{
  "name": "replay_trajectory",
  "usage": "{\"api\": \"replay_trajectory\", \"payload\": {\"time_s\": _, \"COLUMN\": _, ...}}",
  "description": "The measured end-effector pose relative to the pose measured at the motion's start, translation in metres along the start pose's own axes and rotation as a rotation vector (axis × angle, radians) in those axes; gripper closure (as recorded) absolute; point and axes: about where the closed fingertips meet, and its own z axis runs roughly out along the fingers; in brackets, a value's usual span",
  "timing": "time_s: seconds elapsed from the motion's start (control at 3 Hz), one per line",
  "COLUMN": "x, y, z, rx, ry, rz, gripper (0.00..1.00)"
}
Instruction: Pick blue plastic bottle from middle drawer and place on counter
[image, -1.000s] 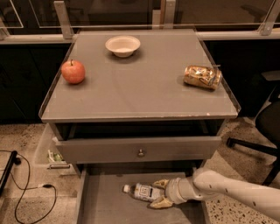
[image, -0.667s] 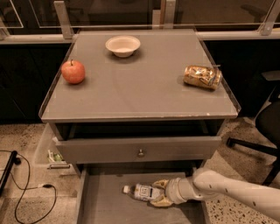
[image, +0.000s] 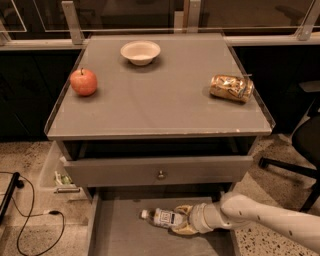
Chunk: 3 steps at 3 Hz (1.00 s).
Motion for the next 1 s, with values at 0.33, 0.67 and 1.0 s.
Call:
{"api": "replay_trajectory", "payload": {"time_s": 0.33, "x": -0.011, "y": 0.009, "z": -0.014, "rx": -0.013, "ry": -0.033, "rz": -0.002, "gripper": 1.00}}
{"api": "replay_trajectory", "payload": {"time_s": 0.67, "x": -0.045, "y": 0.030, "z": -0.054, "rx": -0.024, "ry": -0.089, "rz": -0.043, "gripper": 1.00}}
{"api": "replay_trajectory", "payload": {"time_s": 1.0, "x": -0.096, "y": 0.050, "z": -0.128, "rx": 0.016, "ry": -0.101, "rz": -0.131, "gripper": 1.00}}
